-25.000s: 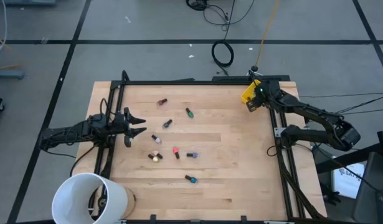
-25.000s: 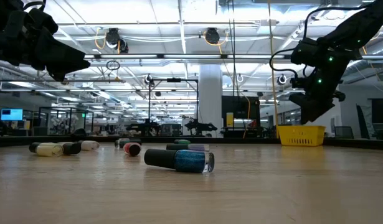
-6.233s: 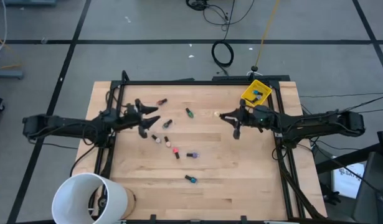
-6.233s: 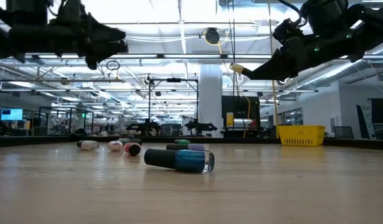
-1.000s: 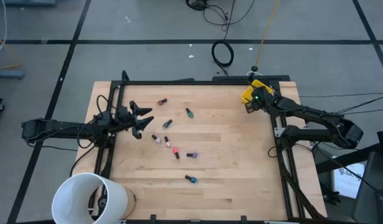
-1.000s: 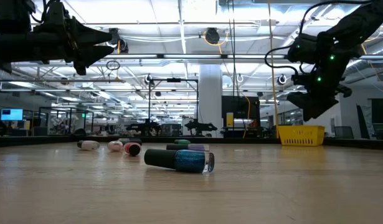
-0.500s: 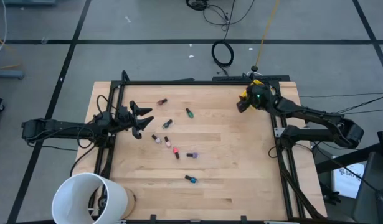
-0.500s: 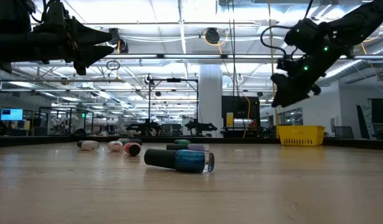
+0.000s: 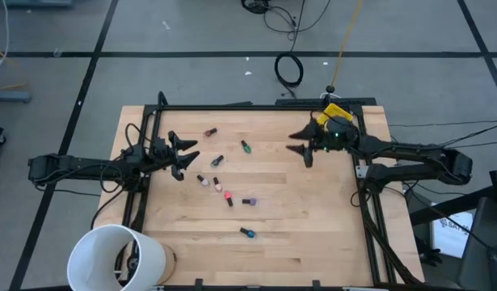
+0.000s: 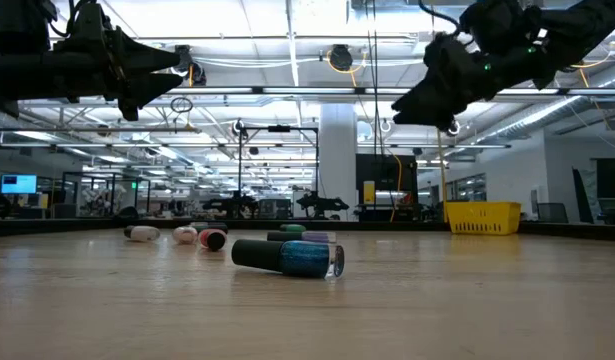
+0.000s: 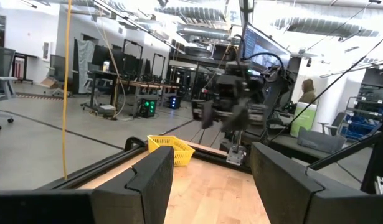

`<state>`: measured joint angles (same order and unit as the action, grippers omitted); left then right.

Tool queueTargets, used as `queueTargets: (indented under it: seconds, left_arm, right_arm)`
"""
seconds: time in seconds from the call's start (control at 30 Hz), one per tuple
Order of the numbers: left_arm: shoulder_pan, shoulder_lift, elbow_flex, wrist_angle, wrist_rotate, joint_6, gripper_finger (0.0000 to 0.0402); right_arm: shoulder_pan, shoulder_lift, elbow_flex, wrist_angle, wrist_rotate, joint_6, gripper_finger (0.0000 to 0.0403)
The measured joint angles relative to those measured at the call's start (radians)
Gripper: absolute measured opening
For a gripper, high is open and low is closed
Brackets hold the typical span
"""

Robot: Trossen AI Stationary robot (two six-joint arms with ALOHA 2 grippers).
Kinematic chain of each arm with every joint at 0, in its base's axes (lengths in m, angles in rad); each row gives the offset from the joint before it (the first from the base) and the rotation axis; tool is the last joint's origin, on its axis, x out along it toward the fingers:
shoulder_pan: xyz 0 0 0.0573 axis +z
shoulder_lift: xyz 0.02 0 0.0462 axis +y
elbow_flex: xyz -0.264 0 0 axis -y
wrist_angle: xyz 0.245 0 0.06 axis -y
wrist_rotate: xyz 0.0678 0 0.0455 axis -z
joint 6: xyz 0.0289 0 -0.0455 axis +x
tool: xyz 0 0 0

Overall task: Pick & Place Nail Polish
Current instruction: Put the red nail polish bottle into the yellow bin

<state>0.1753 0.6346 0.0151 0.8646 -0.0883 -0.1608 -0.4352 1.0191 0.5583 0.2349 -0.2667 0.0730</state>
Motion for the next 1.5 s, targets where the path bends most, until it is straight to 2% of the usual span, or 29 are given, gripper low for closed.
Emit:
queueTargets:
  seconds: [0.2, 0.5, 0.6, 0.83, 0.9, 1.13, 1.33, 1.5]
  left_arm:
    - [0.0, 0.0, 0.0, 0.0, 0.0, 0.0, 0.0209]
    - [0.0, 0.0, 0.0, 0.0, 0.0, 0.0, 0.0209]
    - [0.0, 0.0, 0.0, 0.0, 0.0, 0.0, 0.0209]
    - [0.0, 0.0, 0.0, 0.0, 0.0, 0.0, 0.0209]
    - [0.0, 0.0, 0.0, 0.0, 0.0, 0.0, 0.0209]
    - [0.0, 0.0, 0.0, -0.001, 0.0, 0.0, 0.0209]
    - [0.0, 0.0, 0.0, -0.001, 0.0, 0.0, 0.0209]
    - [0.0, 0.0, 0.0, 0.005, 0.0, 0.0, 0.0209]
  right_arm:
    - [0.14, 0.0, -0.062, 0.098, 0.001, 0.018, 0.0201]
    - [0.323, 0.001, -0.3, 0.572, 0.0, 0.137, 0.0201]
    - [0.377, 0.001, -0.348, 0.644, 0.001, 0.179, 0.0201]
    - [0.438, -0.004, -0.389, 0.579, -0.005, 0.173, 0.0201]
    - [0.433, -0.024, -0.398, 0.549, -0.049, 0.176, 0.02]
    - [0.371, -0.208, -0.411, 0.394, -0.178, 0.214, 0.0191]
    - [0.355, -0.364, -0.412, 0.228, -0.182, 0.215, 0.018]
    - [0.355, -0.41, -0.412, 0.193, -0.181, 0.215, 0.0172]
